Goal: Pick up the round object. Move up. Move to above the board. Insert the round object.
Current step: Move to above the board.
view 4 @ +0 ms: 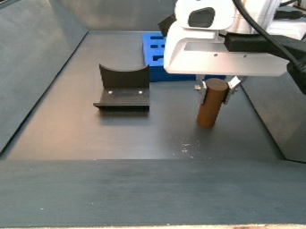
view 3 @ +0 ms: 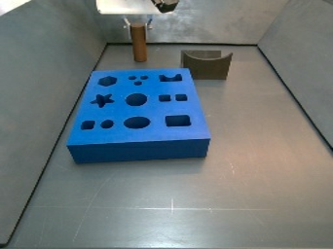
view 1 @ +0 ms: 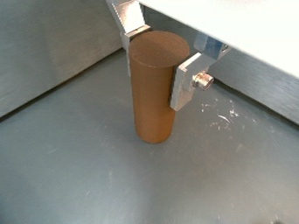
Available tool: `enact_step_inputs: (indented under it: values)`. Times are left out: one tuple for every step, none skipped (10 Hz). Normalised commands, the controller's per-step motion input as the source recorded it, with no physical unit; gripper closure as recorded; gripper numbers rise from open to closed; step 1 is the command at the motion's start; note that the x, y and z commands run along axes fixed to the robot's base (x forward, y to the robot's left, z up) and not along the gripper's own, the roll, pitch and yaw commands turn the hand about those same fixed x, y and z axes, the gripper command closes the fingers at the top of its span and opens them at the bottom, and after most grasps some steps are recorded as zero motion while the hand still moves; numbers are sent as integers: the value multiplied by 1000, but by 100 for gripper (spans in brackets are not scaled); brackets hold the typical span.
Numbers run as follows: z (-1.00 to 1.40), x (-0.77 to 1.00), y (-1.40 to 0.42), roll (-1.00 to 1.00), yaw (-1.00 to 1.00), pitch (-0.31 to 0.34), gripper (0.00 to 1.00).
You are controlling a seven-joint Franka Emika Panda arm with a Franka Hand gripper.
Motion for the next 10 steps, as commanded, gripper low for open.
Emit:
enact_step_inputs:
  values:
    - [1000, -66, -207, -152, -109, -155, 100]
    - [1000, -62, -193, -140, -73, -83, 100]
    - [1000, -58, -185, -132, -54, -22, 100]
    - [1000, -56, -176, -102, -26, 15, 100]
    - [1000, -56, -173, -83, -15, 22, 100]
    - [1000, -56, -166, -43, 1, 32, 100]
    - [1000, -57, -162, -14, 11, 35, 100]
    - [1000, -57, -157, 14, 17, 40, 100]
    - [1000, -57, -153, 41, 21, 46, 100]
    - [1000, -56, -146, 72, 27, 61, 100]
